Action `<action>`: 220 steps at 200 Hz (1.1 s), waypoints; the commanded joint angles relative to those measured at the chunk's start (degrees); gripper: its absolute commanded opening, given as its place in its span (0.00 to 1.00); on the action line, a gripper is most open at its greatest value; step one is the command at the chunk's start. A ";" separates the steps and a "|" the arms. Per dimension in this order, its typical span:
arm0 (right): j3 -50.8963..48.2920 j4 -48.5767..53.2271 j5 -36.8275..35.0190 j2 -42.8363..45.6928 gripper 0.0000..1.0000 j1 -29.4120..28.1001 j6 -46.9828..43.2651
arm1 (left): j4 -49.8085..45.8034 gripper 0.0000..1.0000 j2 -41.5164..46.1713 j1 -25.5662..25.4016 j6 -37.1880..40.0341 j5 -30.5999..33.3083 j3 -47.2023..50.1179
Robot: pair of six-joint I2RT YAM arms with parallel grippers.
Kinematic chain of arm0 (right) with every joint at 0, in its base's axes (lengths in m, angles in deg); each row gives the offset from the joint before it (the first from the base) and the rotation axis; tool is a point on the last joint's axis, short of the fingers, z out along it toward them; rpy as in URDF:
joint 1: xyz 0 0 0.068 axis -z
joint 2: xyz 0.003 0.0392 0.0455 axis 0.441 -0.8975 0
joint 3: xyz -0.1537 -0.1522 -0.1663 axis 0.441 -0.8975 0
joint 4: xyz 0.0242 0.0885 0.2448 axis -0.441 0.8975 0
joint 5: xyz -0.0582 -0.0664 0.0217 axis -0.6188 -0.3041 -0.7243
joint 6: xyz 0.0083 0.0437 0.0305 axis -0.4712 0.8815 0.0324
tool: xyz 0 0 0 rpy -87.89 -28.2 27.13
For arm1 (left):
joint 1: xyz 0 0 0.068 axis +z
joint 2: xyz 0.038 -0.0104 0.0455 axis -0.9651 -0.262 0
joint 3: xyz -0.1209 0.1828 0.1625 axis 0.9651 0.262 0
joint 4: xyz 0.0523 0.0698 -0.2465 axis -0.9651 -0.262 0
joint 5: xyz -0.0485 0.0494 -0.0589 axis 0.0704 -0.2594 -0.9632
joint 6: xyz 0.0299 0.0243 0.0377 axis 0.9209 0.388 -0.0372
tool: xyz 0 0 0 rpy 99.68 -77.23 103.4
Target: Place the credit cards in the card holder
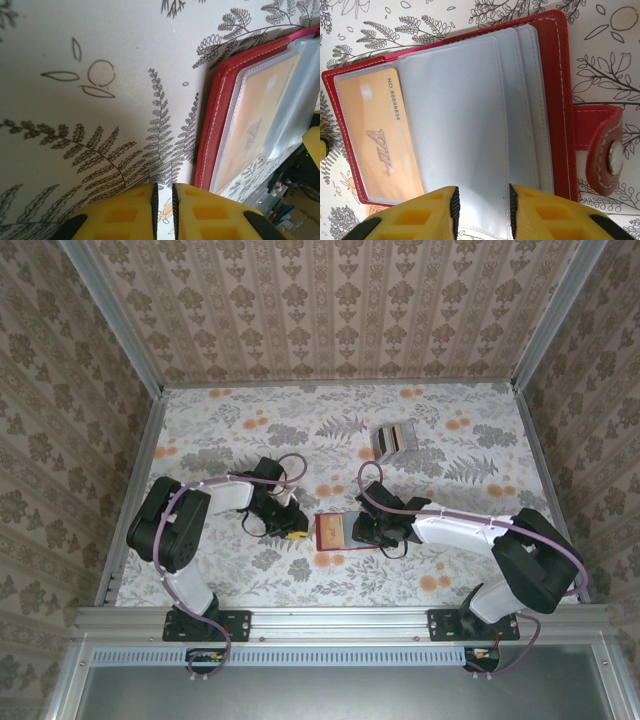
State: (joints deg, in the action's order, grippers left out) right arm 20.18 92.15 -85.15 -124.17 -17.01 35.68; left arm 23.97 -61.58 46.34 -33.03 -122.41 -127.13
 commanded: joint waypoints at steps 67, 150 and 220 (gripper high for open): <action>-2.22 -12.93 7.19 2.31 0.26 -0.67 -2.75 | -0.84 0.18 2.32 -0.18 0.99 -0.89 0.24; 0.00 -16.35 10.62 -1.39 0.10 -1.66 -3.83 | -2.13 0.18 3.94 1.48 1.78 -1.04 0.48; 7.92 -16.34 20.33 -11.45 0.39 -2.32 -7.17 | -1.92 0.20 3.89 4.97 2.99 -2.40 1.18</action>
State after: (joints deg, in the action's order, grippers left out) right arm 24.47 76.41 -70.13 -133.06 -18.58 30.98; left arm 23.05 -58.92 50.28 -31.77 -123.05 -126.69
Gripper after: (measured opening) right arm 0.367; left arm 0.188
